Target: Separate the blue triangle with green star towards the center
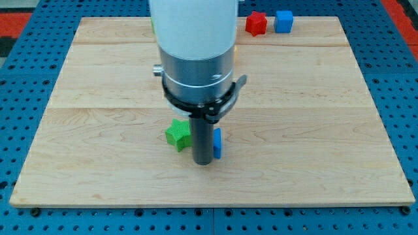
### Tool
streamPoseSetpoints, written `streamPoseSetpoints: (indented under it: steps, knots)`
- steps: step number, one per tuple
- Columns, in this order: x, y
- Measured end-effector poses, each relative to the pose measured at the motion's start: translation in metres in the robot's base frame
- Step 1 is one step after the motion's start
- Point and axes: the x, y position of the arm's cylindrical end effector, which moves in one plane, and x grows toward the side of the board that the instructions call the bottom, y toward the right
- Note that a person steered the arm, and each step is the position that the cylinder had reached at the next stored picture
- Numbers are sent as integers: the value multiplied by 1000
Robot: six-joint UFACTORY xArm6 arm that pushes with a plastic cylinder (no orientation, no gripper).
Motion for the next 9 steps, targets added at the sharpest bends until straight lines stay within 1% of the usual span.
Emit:
streamPoseSetpoints:
  steps: [1,2,5,7,8,9]
  knots:
    - [0,26]
    - [-6,33]
    - [-59,31]
    - [-65,-7]
    - [-69,-1]
    - [-82,3]
